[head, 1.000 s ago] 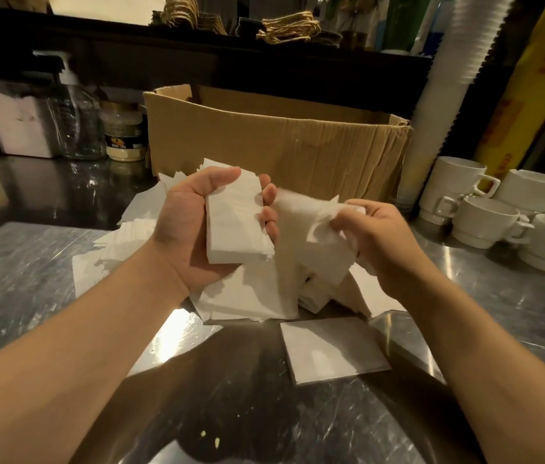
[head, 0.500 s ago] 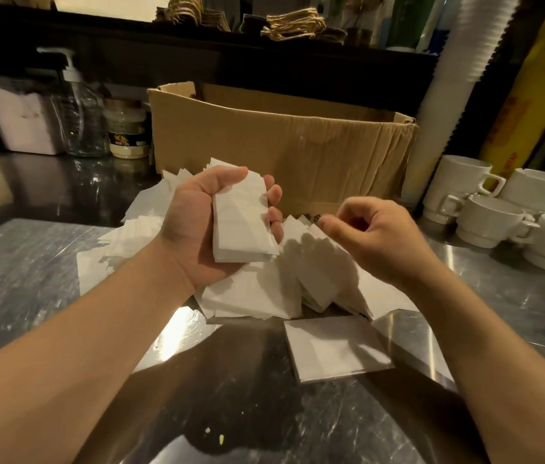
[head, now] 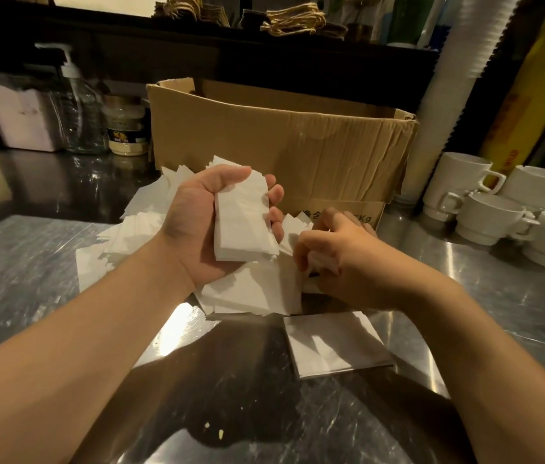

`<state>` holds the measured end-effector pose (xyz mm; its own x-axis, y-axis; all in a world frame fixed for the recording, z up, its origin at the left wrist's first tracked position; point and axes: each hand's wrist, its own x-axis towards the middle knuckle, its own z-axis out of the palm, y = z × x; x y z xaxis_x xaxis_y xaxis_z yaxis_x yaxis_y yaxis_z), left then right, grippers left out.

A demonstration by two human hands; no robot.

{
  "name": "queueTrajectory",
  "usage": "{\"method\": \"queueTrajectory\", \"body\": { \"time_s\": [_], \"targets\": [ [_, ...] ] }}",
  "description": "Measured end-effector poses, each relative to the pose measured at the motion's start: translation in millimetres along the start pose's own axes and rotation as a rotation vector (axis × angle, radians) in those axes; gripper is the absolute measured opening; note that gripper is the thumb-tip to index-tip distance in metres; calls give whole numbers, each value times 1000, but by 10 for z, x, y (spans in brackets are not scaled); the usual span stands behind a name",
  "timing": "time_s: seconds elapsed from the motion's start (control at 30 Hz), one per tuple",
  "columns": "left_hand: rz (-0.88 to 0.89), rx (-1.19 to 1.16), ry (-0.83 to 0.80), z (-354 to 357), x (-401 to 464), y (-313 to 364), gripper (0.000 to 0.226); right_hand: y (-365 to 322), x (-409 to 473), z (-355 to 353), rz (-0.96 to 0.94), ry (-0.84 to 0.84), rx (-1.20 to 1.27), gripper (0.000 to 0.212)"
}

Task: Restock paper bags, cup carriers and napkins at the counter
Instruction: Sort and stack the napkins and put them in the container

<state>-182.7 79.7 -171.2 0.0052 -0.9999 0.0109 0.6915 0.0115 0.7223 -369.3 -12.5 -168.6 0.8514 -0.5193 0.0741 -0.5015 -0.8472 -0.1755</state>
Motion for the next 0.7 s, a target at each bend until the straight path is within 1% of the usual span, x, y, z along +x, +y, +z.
{"method": "queueTrajectory", "body": {
  "time_s": [0.07,0.13,0.17,0.3,0.37,0.57,0.7],
  "targets": [
    [-9,-9,-14,-1,-1,4,48,21,10,6,18,8,-23,27],
    [-12,-4,-12,0,0,4,47,39,10,11,40,36,-46,16],
    [-11,1,-7,0,0,3,47,48,6,8,48,52,-65,15],
    [-6,10,1,-6,5,-1,47,50,-2,-8,121,22,-146,44],
    [-9,7,1,-13,8,-2,47,55,2,-2,128,7,-199,51],
    [2,27,25,2,6,-9,49,96,-12,15,138,13,-336,43],
    [-5,22,32,7,7,-14,48,126,9,13,180,6,-394,30]
  ]
}}
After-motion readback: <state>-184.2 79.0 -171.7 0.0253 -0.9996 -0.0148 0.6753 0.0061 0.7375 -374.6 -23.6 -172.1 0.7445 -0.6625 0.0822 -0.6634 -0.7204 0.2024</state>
